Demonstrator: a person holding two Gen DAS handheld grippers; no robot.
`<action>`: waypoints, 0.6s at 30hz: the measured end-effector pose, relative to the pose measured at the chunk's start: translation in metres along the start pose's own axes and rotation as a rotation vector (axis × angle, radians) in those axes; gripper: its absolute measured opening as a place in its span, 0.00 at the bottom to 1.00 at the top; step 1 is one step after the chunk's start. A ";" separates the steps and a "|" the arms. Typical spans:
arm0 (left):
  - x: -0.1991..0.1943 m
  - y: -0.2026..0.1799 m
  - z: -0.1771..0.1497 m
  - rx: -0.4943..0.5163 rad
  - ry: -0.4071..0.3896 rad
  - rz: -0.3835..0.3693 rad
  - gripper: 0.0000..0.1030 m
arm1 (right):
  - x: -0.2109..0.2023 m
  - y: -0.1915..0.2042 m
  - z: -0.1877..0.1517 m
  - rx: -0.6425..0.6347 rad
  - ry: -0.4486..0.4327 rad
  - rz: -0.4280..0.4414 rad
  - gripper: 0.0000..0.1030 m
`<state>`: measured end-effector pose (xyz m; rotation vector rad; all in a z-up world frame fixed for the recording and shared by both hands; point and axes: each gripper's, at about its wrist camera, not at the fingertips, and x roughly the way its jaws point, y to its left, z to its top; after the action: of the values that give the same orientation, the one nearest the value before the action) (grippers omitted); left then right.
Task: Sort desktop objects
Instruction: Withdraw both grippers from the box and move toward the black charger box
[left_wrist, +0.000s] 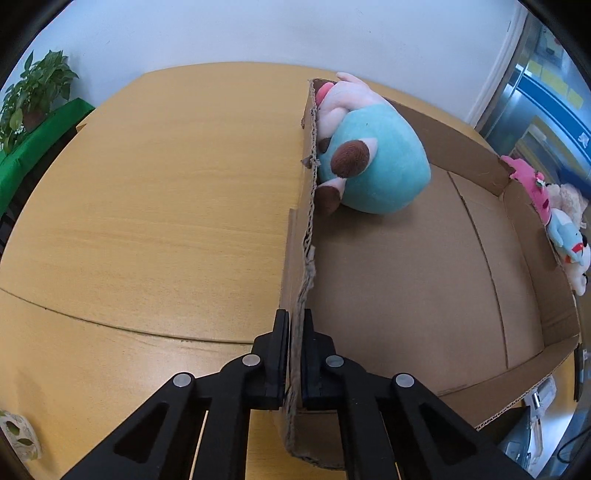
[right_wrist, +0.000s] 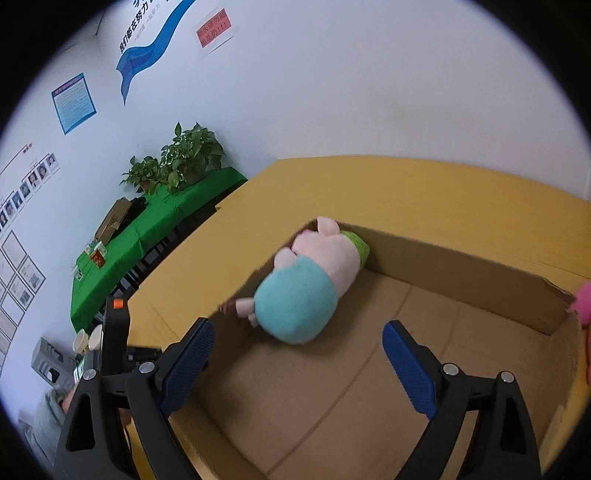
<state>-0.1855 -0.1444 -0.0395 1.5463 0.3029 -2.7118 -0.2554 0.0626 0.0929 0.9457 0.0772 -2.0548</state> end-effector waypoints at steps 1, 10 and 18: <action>0.000 0.001 -0.001 -0.004 -0.003 -0.004 0.02 | -0.009 -0.001 -0.014 -0.003 0.015 -0.018 0.91; 0.003 -0.012 -0.021 0.011 -0.011 0.008 0.02 | -0.053 -0.054 -0.148 0.157 0.180 -0.267 0.90; -0.015 -0.021 -0.045 0.017 -0.006 0.019 0.02 | -0.062 -0.076 -0.179 0.194 0.172 -0.332 0.87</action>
<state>-0.1418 -0.1170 -0.0456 1.5366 0.2643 -2.7108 -0.1820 0.2199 -0.0148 1.3006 0.1358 -2.3090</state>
